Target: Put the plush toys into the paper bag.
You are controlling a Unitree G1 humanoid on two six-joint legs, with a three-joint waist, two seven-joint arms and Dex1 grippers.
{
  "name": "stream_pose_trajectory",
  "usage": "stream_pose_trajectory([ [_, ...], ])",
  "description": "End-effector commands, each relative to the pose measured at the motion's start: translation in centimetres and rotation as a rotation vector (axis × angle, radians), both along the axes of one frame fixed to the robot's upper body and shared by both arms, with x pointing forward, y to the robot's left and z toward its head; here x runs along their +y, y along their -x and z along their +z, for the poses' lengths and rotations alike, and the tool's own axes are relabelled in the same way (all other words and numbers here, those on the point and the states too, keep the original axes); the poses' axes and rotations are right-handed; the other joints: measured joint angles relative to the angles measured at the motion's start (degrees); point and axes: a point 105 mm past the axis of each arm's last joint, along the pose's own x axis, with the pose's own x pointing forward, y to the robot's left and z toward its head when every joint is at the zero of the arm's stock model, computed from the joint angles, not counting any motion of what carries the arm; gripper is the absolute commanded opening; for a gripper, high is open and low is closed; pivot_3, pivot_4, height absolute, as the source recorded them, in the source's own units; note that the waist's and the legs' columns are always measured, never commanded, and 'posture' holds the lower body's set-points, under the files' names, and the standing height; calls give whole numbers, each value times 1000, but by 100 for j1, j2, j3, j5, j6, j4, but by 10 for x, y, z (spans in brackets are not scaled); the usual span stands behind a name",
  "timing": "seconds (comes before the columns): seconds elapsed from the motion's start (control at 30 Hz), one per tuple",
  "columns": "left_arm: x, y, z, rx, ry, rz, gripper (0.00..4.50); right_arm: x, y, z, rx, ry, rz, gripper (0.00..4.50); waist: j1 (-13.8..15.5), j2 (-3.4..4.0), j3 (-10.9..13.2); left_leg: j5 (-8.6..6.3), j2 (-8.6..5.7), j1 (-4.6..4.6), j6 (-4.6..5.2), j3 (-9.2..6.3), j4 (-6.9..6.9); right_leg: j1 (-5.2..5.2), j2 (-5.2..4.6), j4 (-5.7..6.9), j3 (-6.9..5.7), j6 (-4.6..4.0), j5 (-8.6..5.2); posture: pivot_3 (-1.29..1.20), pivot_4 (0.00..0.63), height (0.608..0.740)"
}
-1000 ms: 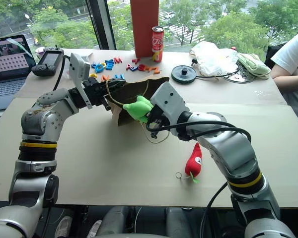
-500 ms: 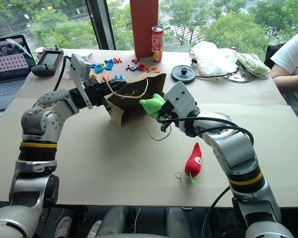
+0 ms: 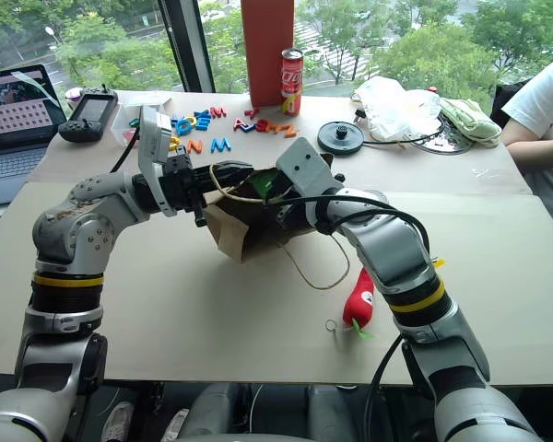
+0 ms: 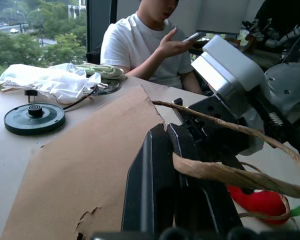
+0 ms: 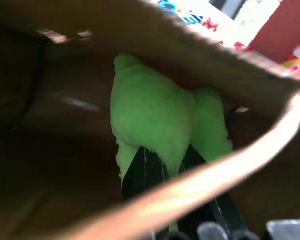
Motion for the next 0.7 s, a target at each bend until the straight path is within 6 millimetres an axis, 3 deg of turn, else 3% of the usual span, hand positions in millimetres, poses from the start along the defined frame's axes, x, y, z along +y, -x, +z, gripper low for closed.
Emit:
stream_pose_trajectory([
  [0.03,0,9,7,-51,-31,-39,0,-21,-14,20,-72,-26,-129,16,8,1,0,0,-1,0,0,0,-1,0,-1,0,0,0,0,0,150,739],
  [0.17,4,3,7,-59,-31,-3,0,-22,-14,21,-72,-52,-139,1377,1,1,1,0,-1,-1,0,-1,-2,0,-2,0,0,0,0,0,150,739],
  [0.43,9,-6,4,-66,-47,44,0,-4,10,27,1,-161,-4,4089,-10,2,1,0,2,-1,0,-3,-5,-2,2,1,0,0,0,0,150,739],
  [0.7,19,-21,0,-86,-83,113,0,-26,45,37,36,-211,49,4089,27,2,1,0,-2,-3,0,-3,-4,1,-3,0,-3,0,0,0,150,739],
])
